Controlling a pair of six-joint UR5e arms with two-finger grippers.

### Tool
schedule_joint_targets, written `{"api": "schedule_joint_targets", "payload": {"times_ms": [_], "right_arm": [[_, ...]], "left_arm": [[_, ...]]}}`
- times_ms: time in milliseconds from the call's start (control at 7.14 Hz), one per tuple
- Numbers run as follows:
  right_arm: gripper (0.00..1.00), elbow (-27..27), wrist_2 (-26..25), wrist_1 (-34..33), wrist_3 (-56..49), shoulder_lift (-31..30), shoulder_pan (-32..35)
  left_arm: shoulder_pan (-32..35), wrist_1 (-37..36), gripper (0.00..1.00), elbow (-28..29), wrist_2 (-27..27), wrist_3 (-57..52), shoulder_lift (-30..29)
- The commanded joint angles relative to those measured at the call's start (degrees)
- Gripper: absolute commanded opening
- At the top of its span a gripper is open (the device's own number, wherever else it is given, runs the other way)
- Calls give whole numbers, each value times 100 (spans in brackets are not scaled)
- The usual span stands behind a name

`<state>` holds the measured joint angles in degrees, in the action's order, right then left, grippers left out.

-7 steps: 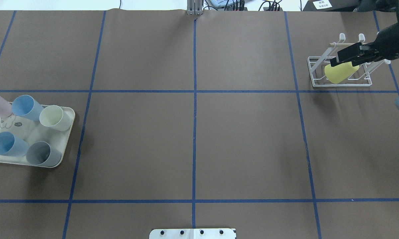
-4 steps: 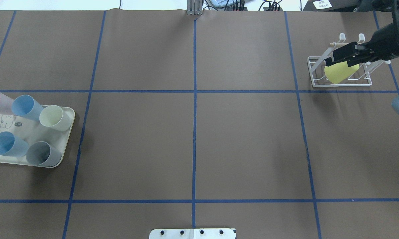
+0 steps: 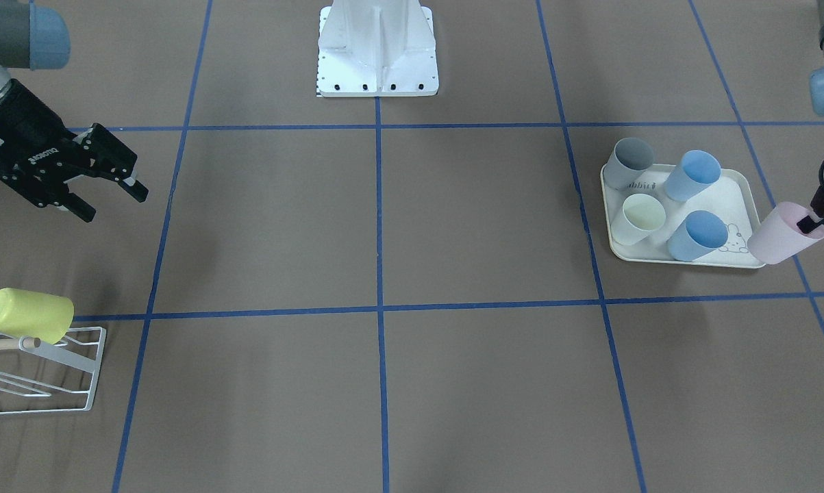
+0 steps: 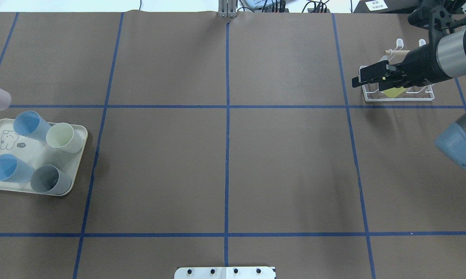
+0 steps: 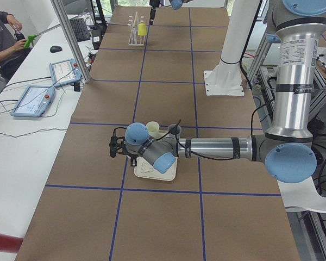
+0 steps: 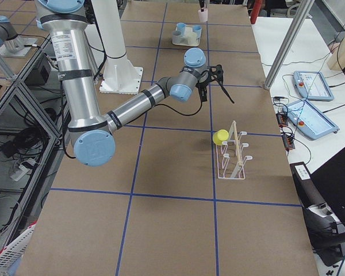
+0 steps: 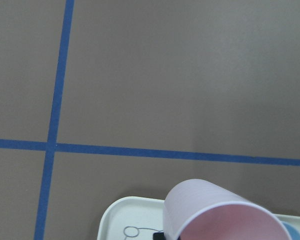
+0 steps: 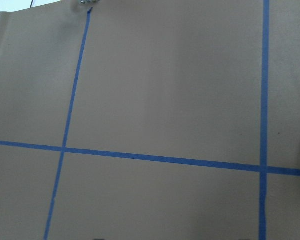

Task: Transfer IKEA cup to right arm and place on rack

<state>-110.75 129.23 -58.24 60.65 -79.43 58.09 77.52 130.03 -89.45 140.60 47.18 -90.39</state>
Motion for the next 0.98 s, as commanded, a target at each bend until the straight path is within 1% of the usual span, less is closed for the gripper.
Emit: {"api": "schedule_joint_targets", "payload": {"times_ms": [0,140,280,420,700,840], "right_arm": [[98,1,-3,1038,1128,-11,-288],[98,1,-3,1556,1673,-11,-394],[98,18,-3,2205,2287,-28,-438],[98,62,-12,2786,2807,-72,-491],[99,185,-64,3727,3948,-55,-579],[99,290,-82,4202,4294,-20,-605]], "left_arm": [[-27,-48,0,-789,404,1498,-58],[-253,5,0,-1228,476,2401,-197],[-812,118,0,-1537,460,3323,-442],[-1157,433,0,-1592,434,4255,-810],[-1974,1153,0,-1575,294,6590,-1889],[-2448,1357,0,-1610,-168,7333,-2339]]}}
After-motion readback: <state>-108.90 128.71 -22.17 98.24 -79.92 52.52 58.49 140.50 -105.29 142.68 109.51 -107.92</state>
